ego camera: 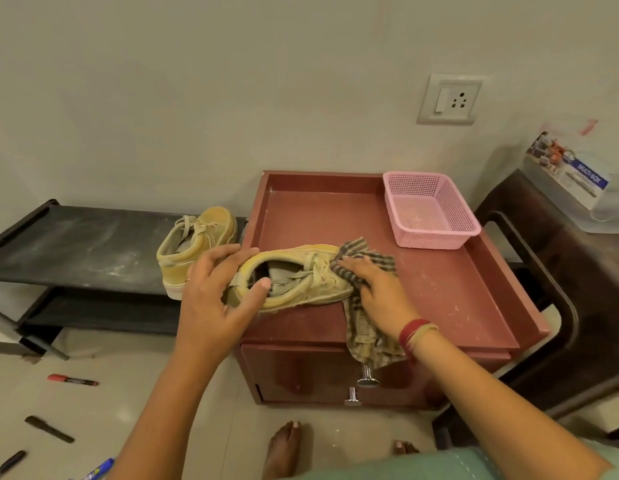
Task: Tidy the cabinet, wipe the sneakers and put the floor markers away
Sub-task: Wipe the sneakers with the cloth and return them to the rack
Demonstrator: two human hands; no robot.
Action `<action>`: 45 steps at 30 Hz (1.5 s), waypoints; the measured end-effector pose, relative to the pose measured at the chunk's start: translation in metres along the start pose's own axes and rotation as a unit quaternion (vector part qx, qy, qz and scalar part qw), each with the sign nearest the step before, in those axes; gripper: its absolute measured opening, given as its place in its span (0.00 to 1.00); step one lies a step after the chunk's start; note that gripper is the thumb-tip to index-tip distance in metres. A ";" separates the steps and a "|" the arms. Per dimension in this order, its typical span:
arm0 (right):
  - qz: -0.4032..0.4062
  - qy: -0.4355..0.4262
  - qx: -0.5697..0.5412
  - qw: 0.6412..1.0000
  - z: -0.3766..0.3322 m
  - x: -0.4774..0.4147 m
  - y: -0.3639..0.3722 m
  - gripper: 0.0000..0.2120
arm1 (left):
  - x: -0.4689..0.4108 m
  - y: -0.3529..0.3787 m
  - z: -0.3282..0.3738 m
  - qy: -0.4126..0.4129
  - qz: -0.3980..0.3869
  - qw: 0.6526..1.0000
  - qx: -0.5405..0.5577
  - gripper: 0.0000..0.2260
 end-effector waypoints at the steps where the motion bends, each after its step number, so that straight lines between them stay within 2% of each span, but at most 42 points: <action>1: 0.009 0.024 -0.022 0.999 0.008 -0.003 -0.004 0.26 | 0.000 0.001 -0.001 -0.019 -0.009 0.999 0.036 0.21; 4: 0.005 0.060 -0.086 0.994 0.016 -0.007 -0.007 0.23 | 0.005 0.010 -0.022 -0.127 -0.037 0.982 0.133 0.28; 6: -0.002 0.059 -0.100 0.993 0.014 -0.003 -0.001 0.22 | 0.017 0.016 -0.048 -0.261 -0.054 0.947 0.176 0.38; 8: -0.008 0.061 -0.113 0.992 0.014 -0.001 0.002 0.22 | 0.025 0.016 -0.061 -0.336 -0.058 0.916 0.211 0.44; 12: 0.002 0.071 -0.134 0.989 0.020 -0.001 0.000 0.21 | 0.017 0.005 -0.050 -0.286 -0.028 0.939 0.190 0.37; 14: 0.009 0.066 -0.153 0.986 0.018 -0.002 -0.003 0.20 | 0.008 0.000 -0.030 -0.187 -0.024 0.972 0.138 0.31; 16: 0.032 0.056 -0.192 0.979 0.011 -0.002 -0.008 0.20 | 0.000 -0.004 0.000 -0.043 -0.035 0.997 0.055 0.25; 18: 0.110 0.053 -0.238 0.964 0.004 0.001 -0.025 0.20 | -0.003 -0.002 0.020 0.057 -0.042 0.997 0.005 0.23; 20: 0.214 0.009 -0.241 0.947 -0.011 0.009 -0.051 0.20 | -0.004 0.000 0.024 0.087 -0.043 0.995 -0.004 0.22; 21: 0.241 -0.028 -0.226 0.944 -0.023 0.014 -0.059 0.20 | -0.004 0.002 0.026 0.091 -0.049 0.995 -0.001 0.22; 23: 0.224 -0.109 -0.188 0.950 -0.057 0.021 -0.056 0.20 | -0.004 0.005 0.031 0.096 -0.060 0.994 0.000 0.22; 26: 0.139 -0.181 -0.151 0.962 -0.086 0.030 -0.024 0.19 | -0.004 0.009 0.030 0.070 -0.077 0.994 0.022 0.20; 29: 0.111 -0.194 -0.161 0.961 -0.085 0.035 -0.011 0.18 | 0.000 0.011 0.014 -0.017 -0.097 0.993 0.061 0.17; 31: 0.096 -0.200 -0.139 0.965 -0.085 0.037 -0.004 0.17 | 0.007 0.018 0.003 -0.066 -0.141 0.986 0.055 0.19; 35: 0.094 -0.189 -0.141 0.967 -0.085 0.037 0.001 0.19 | 0.012 0.024 0.000 -0.076 -0.185 0.980 0.018 0.26; 37: 0.095 -0.164 -0.153 0.970 -0.080 0.031 -0.001 0.19 | 0.015 0.022 -0.012 -0.106 -0.171 0.979 -0.016 0.35; 39: 0.095 -0.149 -0.143 0.974 -0.076 0.027 -0.002 0.19 | 0.025 0.015 -0.031 -0.202 -0.139 0.968 -0.061 0.45; 41: 0.097 -0.143 -0.134 0.976 -0.075 0.027 -0.001 0.19 | 0.034 0.009 -0.036 -0.247 -0.109 0.956 -0.118 0.41; 43: 0.100 -0.135 -0.138 0.976 -0.074 0.026 -0.001 0.20 | 0.034 0.005 -0.030 -0.218 -0.068 0.962 -0.150 0.37; 45: 0.092 -0.122 -0.160 0.975 -0.073 0.021 -0.004 0.19 | 0.030 -0.002 -0.024 -0.173 -0.006 0.976 -0.133 0.36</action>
Point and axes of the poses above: each hand's wrist, its own x-axis away from the middle knuckle, its own y-axis out of the palm, z = x × y, the point moved 9 cm from there along -x, towards the middle knuckle, and after that the axes turned 1 degree about y, right-handed, at the moved point
